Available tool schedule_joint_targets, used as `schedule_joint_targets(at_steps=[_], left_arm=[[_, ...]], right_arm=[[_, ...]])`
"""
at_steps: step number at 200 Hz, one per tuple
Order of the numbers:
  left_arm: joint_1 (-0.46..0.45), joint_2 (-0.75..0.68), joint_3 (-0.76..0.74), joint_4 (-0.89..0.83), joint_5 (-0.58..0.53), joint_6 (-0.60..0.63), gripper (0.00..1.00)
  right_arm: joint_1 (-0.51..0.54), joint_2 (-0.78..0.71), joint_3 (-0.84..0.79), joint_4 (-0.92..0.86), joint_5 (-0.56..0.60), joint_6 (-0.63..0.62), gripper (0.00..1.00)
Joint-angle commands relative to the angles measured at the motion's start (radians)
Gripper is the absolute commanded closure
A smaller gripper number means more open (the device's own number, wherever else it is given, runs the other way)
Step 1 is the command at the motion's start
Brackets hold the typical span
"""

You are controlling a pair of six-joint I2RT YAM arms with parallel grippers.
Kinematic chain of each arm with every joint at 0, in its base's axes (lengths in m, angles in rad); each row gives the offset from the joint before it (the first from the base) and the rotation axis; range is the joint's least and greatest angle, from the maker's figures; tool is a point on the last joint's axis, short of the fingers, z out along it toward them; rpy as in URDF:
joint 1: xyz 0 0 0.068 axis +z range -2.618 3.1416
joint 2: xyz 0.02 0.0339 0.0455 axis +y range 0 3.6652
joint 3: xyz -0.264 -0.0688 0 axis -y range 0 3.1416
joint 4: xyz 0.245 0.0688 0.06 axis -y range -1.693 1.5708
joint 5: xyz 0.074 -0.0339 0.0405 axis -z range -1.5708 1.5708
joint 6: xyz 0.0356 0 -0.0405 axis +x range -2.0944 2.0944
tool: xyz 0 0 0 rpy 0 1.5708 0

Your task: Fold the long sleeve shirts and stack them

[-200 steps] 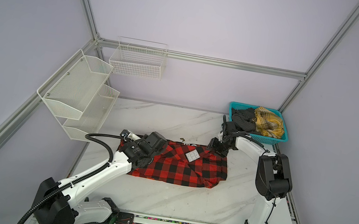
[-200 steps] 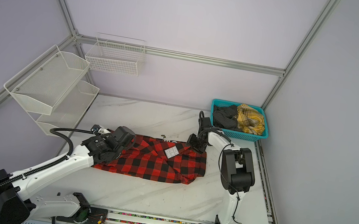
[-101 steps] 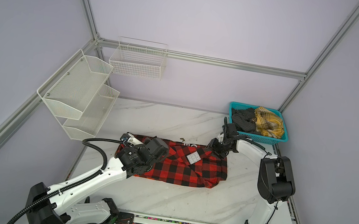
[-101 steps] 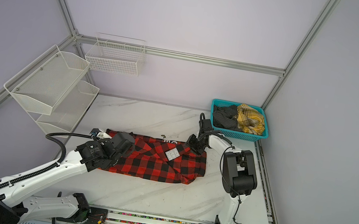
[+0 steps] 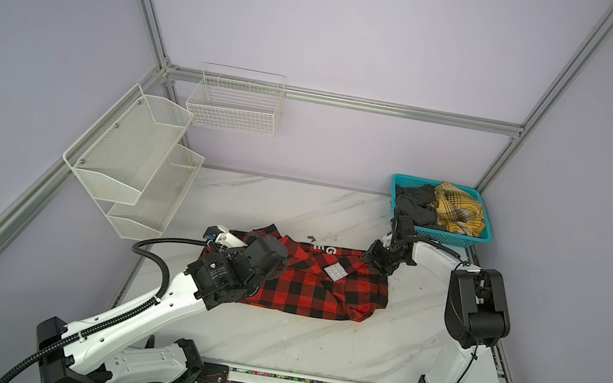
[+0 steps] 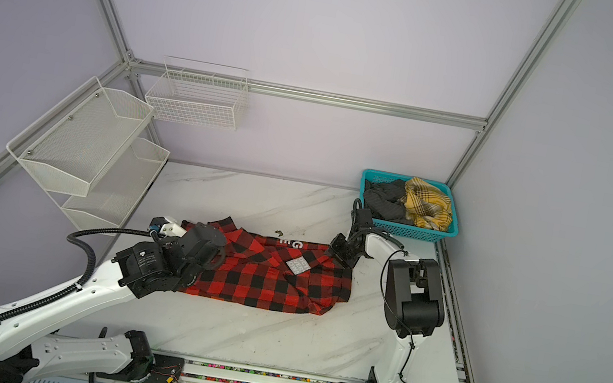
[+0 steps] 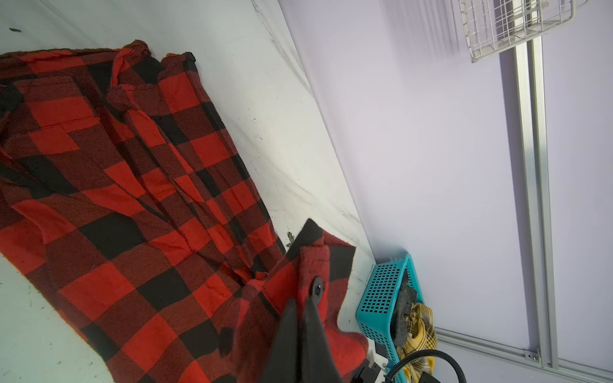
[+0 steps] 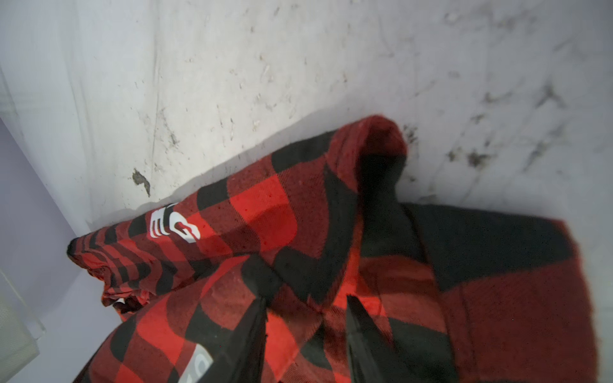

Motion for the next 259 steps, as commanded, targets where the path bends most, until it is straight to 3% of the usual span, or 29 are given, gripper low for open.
schedule_joint_targets(at_steps=[1, 27, 54, 77, 120, 136, 150, 161, 207, 224, 259], left_arm=[[-0.013, -0.013, 0.071, -0.052, -0.048, -0.04, 1.0], [-0.028, -0.002, 0.103, -0.165, -0.089, -0.048, 1.0], [-0.049, 0.036, 0.151, -0.368, -0.143, -0.187, 1.0], [-0.004, 0.064, 0.09, -0.319, -0.141, -0.209, 1.0], [0.166, 0.169, 0.017, -0.121, -0.086, -0.079, 1.0], [0.221, 0.204, 0.013, -0.05, -0.084, -0.001, 1.0], [0.274, 0.245, 0.008, 0.01, -0.059, 0.068, 1.0], [0.305, 0.286, 0.005, 0.03, -0.037, 0.089, 1.0], [0.349, 0.409, -0.055, 0.054, 0.011, 0.071, 1.0], [0.358, 0.436, -0.059, 0.047, 0.005, 0.08, 1.0], [0.371, 0.484, -0.054, 0.045, 0.003, 0.107, 1.0]], right_arm=[[0.001, -0.022, -0.002, 0.006, -0.017, -0.003, 0.79], [0.0, -0.052, -0.025, -0.012, 0.004, -0.003, 0.94], [0.001, -0.075, -0.077, -0.043, 0.026, -0.049, 1.0], [0.002, -0.075, -0.107, -0.052, 0.022, -0.072, 1.0], [0.002, -0.042, -0.04, -0.079, 0.03, -0.085, 1.0], [0.014, -0.005, 0.002, -0.104, 0.03, -0.102, 0.93], [0.022, 0.018, 0.026, -0.115, 0.034, -0.108, 0.69], [0.027, 0.028, 0.038, -0.116, 0.046, -0.108, 0.58], [0.028, 0.055, 0.044, -0.126, 0.094, -0.118, 0.5], [0.031, 0.051, 0.051, -0.133, 0.092, -0.128, 0.35], [0.049, -0.01, 0.122, -0.195, 0.114, -0.171, 0.25]])
